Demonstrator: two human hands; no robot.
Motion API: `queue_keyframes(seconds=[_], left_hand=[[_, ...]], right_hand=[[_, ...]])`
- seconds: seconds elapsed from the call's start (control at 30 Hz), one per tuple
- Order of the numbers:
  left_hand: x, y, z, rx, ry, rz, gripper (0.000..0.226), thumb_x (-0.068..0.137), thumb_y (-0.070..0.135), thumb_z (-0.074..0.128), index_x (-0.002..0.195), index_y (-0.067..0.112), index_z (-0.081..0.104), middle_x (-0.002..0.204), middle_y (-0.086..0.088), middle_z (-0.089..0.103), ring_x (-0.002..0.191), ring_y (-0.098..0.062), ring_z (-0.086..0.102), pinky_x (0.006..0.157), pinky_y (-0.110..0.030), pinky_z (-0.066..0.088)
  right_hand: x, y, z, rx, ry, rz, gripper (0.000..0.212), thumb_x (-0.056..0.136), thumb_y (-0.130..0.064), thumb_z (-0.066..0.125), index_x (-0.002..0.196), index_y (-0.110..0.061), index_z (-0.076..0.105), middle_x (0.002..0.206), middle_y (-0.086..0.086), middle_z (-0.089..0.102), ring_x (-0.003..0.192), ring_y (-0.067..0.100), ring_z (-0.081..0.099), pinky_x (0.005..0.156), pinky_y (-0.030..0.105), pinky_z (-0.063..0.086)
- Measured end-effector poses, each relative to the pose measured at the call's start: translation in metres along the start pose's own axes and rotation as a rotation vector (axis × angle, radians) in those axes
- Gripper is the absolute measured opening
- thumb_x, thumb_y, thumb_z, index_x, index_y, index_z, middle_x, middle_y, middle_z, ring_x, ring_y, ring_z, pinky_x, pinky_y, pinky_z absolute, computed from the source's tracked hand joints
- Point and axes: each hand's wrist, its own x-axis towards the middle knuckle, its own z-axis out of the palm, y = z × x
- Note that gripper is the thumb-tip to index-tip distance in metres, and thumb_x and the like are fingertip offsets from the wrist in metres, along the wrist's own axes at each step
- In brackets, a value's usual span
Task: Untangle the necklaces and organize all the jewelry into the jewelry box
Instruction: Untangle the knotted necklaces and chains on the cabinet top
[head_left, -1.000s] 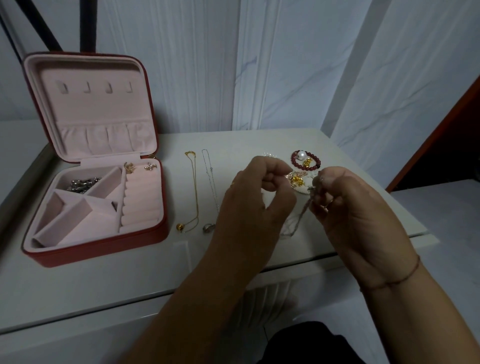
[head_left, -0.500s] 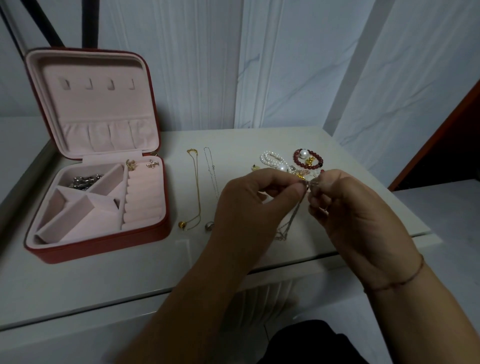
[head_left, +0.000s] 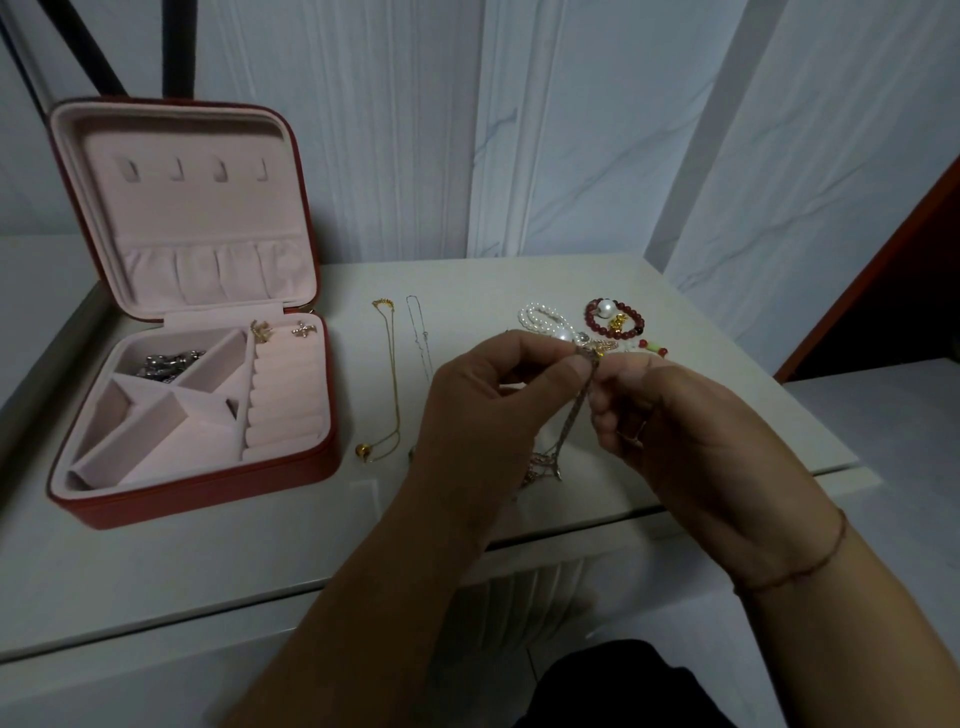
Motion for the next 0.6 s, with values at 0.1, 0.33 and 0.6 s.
queue_keyframes(seconds=[0.1,0.33,0.6], left_hand=[[0.0002,-0.0013,0.0,0.0,-0.001,0.005,0.008,0.081,0.016,0.068,0.079,0.023,0.07,0.078,0.004,0.071,0.078,-0.009,0.065,0.075,-0.018,0.052],[0.0003,-0.0009,0.0006,0.041,-0.006,0.025,0.008,0.077,0.023,0.065,0.083,0.021,0.07,0.08,0.004,0.071,0.077,-0.008,0.065,0.072,-0.016,0.051],[-0.0004,-0.0012,0.002,0.157,-0.016,0.071,0.015,0.086,0.009,0.066,0.079,0.022,0.065,0.075,0.008,0.066,0.073,-0.003,0.06,0.067,-0.014,0.05]], right_hand=[[-0.0027,-0.0022,0.0015,-0.051,0.026,-0.07,0.017,0.084,-0.022,0.063,0.071,-0.02,0.072,0.069,-0.002,0.06,0.066,0.009,0.054,0.071,0.026,0.047],[-0.0085,-0.007,0.0077,-0.227,0.121,-0.297,0.022,0.063,-0.025,0.068,0.081,-0.013,0.071,0.073,0.005,0.069,0.07,0.009,0.061,0.066,0.016,0.052],[-0.0071,-0.0032,0.0043,-0.471,0.149,-0.446,0.003,0.08,-0.009,0.067,0.077,-0.011,0.068,0.073,0.007,0.062,0.072,0.029,0.054,0.064,0.026,0.05]])
